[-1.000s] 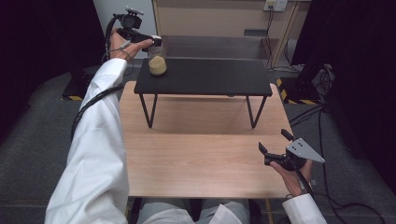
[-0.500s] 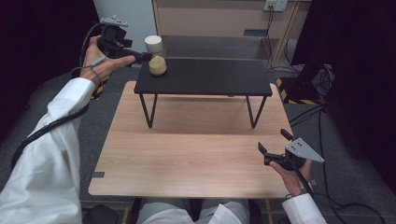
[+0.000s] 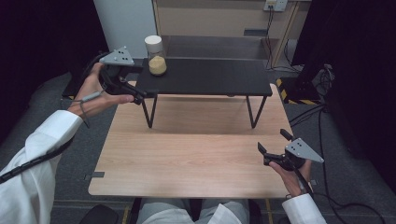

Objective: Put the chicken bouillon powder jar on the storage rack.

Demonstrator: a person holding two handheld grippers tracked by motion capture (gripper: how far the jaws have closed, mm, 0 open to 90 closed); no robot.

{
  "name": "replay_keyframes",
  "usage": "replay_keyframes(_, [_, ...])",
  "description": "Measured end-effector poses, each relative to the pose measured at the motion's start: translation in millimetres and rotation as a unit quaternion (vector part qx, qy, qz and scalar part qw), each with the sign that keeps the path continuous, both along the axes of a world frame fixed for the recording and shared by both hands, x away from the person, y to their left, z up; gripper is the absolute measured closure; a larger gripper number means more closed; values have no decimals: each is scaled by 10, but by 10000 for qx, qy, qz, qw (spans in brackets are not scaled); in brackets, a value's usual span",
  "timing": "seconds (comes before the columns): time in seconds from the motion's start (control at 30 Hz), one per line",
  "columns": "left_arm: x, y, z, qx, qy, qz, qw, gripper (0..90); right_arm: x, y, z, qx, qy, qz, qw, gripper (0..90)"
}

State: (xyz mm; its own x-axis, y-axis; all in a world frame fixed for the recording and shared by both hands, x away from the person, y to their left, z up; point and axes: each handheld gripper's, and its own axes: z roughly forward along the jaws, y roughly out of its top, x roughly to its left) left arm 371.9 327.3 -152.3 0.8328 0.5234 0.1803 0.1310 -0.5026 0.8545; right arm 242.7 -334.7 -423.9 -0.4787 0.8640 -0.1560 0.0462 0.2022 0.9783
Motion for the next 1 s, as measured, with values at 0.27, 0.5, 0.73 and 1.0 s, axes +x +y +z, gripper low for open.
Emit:
replay_keyframes(0.27, [26,-20,-73,51,9,-5,10000,42,-4,0,3,-6,5,-5,10000,35])
replay_keyframes(0.5, [45,-10,-76,51,27,9,10000,44,-4,0,5,-12,3,2,10000,35])
replay_keyframes(0.73, [57,-40,-91,114,40,-9,9999,43,-2,-1,3,-8,3,3,10000,35])
replay_keyframes(1.0, [82,-48,-102,123,56,20,9999,43,-2,-1,3,-6,4,7,10000,35])
